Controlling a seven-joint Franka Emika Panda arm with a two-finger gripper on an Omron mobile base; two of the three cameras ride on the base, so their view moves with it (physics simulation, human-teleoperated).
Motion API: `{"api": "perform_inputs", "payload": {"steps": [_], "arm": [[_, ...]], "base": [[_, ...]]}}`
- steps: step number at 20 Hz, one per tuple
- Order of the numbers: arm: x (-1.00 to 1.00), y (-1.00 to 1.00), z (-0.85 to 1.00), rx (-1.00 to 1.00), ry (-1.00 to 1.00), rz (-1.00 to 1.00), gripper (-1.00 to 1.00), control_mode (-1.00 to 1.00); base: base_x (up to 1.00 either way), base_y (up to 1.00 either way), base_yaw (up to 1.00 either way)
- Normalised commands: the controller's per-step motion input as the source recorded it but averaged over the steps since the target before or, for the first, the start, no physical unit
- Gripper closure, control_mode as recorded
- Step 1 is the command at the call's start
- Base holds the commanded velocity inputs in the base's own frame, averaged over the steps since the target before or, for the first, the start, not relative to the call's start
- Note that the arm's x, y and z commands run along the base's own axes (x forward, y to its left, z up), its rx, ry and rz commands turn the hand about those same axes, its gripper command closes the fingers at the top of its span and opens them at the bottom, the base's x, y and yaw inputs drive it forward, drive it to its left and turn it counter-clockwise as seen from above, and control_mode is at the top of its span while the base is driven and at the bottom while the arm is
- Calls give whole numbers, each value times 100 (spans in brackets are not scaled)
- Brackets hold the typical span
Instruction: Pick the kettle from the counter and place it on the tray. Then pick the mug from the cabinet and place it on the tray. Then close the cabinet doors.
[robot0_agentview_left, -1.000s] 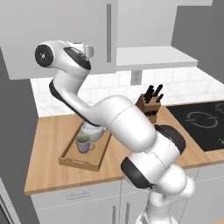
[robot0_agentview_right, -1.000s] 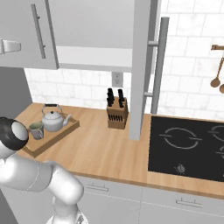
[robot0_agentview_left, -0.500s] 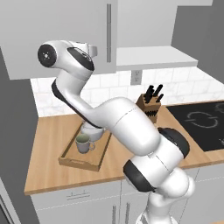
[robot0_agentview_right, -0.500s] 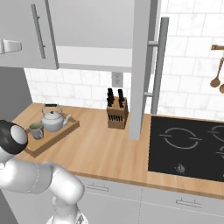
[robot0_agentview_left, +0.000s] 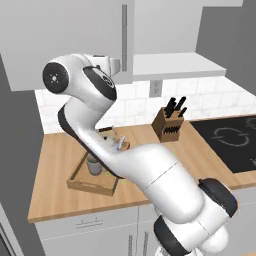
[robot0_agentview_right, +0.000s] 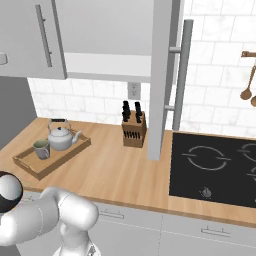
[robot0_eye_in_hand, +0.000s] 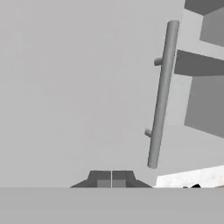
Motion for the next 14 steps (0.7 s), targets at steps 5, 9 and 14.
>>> {"api": "perform_inputs", "payload": {"steps": [5, 9, 14], "arm": [[-100, -61, 16, 0, 0, 8, 100, -100], [-99, -76, 8, 0, 0, 14, 100, -100], [-68, -87, 5, -5, 2, 20, 100, -100]], "base": [[0, 0, 0], [0, 0, 0], [0, 0, 0]]}}
